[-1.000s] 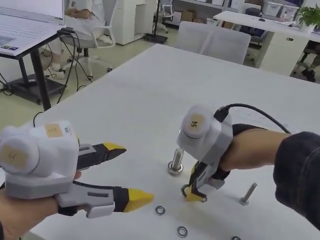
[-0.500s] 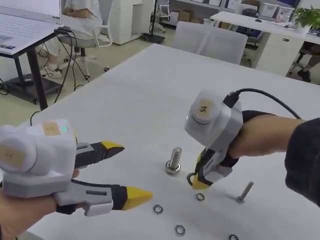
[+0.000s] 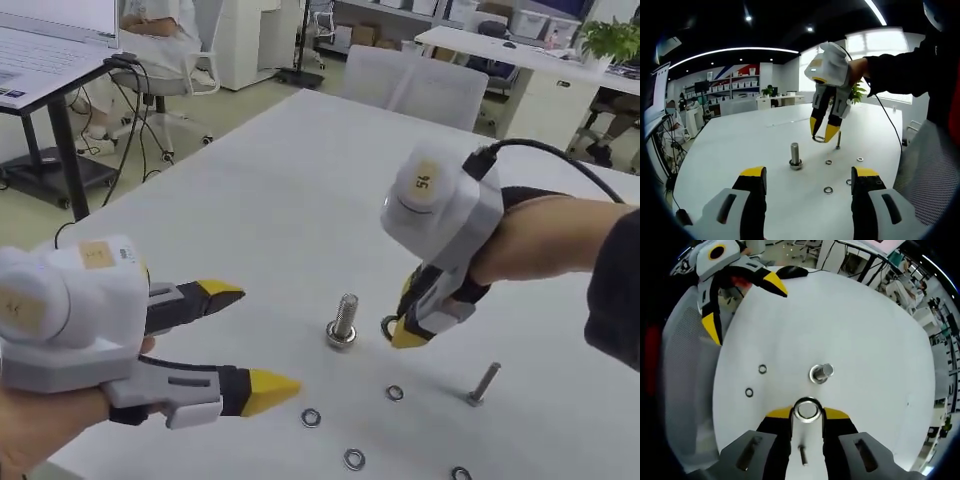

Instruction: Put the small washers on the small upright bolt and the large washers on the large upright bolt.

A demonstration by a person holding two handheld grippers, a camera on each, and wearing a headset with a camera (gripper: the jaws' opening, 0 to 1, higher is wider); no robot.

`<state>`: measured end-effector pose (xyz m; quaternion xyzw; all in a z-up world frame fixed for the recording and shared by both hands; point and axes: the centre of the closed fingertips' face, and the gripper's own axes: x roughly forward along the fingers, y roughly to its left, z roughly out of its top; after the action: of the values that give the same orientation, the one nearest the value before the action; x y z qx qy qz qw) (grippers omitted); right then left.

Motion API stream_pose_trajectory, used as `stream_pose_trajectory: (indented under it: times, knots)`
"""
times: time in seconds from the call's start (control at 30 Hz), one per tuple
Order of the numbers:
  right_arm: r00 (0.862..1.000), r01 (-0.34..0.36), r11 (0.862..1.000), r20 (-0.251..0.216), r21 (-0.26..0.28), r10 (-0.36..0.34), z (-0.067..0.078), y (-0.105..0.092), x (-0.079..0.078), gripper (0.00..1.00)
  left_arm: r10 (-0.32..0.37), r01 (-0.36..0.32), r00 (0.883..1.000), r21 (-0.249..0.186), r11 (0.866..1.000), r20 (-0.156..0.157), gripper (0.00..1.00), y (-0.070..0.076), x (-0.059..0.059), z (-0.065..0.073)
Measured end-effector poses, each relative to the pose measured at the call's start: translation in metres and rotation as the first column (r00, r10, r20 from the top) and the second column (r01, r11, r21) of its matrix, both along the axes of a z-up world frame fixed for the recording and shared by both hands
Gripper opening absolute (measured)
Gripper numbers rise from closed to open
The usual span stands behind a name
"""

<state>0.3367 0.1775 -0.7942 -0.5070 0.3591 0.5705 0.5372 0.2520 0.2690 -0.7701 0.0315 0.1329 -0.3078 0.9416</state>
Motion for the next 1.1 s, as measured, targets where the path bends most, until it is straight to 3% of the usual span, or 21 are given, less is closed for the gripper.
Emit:
stream_pose_trajectory:
  times: [0.6, 1.1]
  knots:
    - [0.996, -0.078, 0.997, 0.036, 0.000, 0.078, 0.020, 0.030, 0.002, 0.23, 0.009, -0.009, 1.000, -0.010, 1.000, 0.014, 0.68, 0.002, 0.000, 0.003]
    - [0.992, -0.125, 0.992, 0.021, -0.031, 0.126, 0.007, 0.053, 0.011, 0.23, 0.021, -0.021, 1.000, -0.013, 1.000, 0.016, 0.68, 0.005, -0.001, 0.002]
